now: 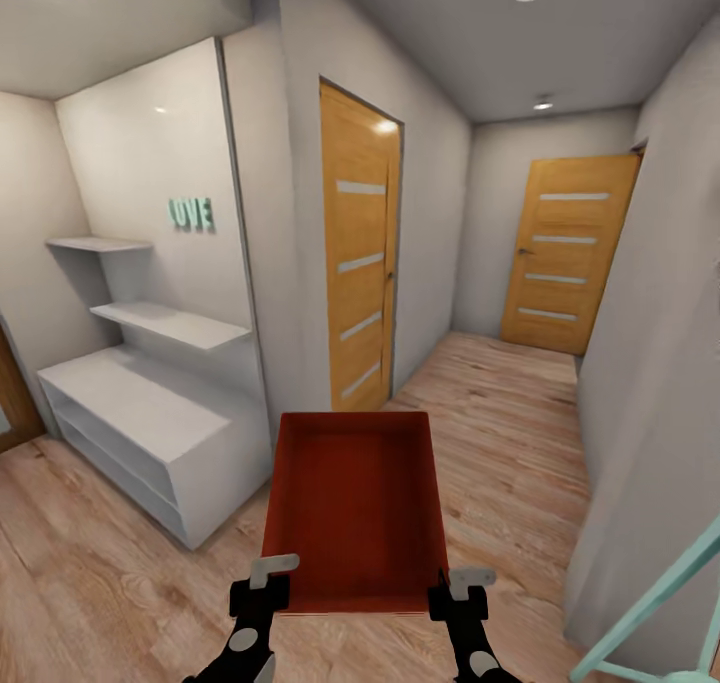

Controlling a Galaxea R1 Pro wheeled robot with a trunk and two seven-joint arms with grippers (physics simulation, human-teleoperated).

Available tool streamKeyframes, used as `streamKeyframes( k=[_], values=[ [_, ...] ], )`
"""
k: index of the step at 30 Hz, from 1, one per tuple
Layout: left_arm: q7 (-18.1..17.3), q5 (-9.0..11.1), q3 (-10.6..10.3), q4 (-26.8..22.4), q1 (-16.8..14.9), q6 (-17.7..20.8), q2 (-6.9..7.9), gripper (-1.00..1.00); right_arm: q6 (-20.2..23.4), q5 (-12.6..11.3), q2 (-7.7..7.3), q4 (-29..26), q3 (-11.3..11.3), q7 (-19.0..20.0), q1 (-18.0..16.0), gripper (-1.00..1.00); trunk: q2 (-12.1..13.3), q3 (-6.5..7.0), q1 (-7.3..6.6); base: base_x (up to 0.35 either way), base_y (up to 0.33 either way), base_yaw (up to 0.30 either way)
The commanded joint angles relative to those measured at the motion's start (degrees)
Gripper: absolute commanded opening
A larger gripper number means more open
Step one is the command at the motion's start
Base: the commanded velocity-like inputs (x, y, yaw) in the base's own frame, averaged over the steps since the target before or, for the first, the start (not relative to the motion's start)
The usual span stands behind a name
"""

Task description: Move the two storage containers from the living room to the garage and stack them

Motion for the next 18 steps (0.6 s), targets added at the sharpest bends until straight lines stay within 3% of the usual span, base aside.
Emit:
streamKeyframes(
  k=[1,18],
  values=[
    [-1.29,1.06,-0.52,0.15,-0.03,4.46,0.04,-1.00,-2.99,-0.84,0.00,-0.04,-0.40,-1.18,-0.14,-1.00,-0.10,-0.11,0.05,0.321,0.170,-0.242],
    [-1.29,1.06,-0.50,0.14,-0.03,4.46,0.04,-1.00,-2.99,-0.86,0.00,-0.04,-0.42,-1.18,-0.14,-1.00,-0.10,-0.11,0.05,0.321,0.170,-0.242]
  ],
)
